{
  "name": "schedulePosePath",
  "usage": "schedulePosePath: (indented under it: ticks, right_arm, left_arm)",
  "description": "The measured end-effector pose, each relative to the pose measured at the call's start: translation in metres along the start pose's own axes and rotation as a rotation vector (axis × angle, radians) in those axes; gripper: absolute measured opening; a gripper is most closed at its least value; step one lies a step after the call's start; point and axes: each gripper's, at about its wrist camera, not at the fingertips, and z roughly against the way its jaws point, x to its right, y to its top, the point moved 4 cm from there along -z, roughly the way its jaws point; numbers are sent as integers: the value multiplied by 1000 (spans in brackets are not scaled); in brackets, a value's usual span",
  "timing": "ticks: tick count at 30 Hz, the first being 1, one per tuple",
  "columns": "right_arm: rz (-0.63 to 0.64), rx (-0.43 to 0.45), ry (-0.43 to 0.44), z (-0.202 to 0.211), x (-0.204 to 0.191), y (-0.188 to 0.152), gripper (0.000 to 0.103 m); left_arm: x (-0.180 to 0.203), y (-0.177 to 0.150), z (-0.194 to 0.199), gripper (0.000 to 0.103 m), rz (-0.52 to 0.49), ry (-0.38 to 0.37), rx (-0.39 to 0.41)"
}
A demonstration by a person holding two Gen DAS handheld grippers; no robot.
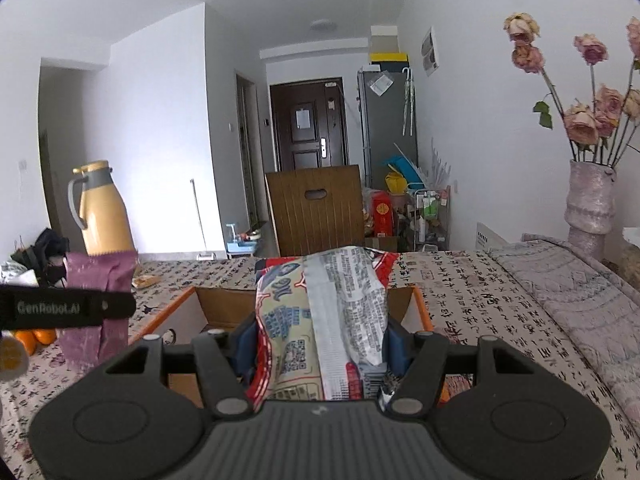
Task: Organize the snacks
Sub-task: 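Carry both packets over the box and open both grippers to drop them, then move both grippers back to the snack pile in front of the box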
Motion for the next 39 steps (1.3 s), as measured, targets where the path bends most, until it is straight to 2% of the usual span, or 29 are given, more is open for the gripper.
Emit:
schedulePosePath:
  ticks: [4,9,16,20,22,23,24,25,27,39]
  right_arm:
    - [-7,-44,-35,-28,0,2,61]
    - [6,-110,-63,-58,1,-5,61]
    - [28,-113,-64,-62,-1,-13,63]
    - [21,-147,-64,-73,2,-18,70]
    - [11,-157,-62,-73,6,-18,76]
    - [1,-150,-61,-72,8,-17,88]
    - [-4,-141,-63,-70,9,-16,98]
    - [-7,-133,-68,-68,9,-15,101]
    - [-12,-126,-67,-67,10,-14,103]
    - [4,-104,-74,-50,8,-4,103]
  left_arm:
    - [4,10,-20,61,-4,7,4]
    - [4,8,-48,61,4,9,-22]
    - [0,-6,-81,61,5,1,-59]
    - [-1,-13,-92,62,3,-4,-90]
    - [-2,-14,-92,68,6,-13,-101]
    - [-3,-14,-91,74,11,-11,-98]
    - [-4,-14,-90,84,15,-1,-89]
    - [-5,-13,-87,94,15,8,-74]
    - [-4,-9,-80,103,10,18,-47]
    - [0,6,-45,103,-4,32,-7]
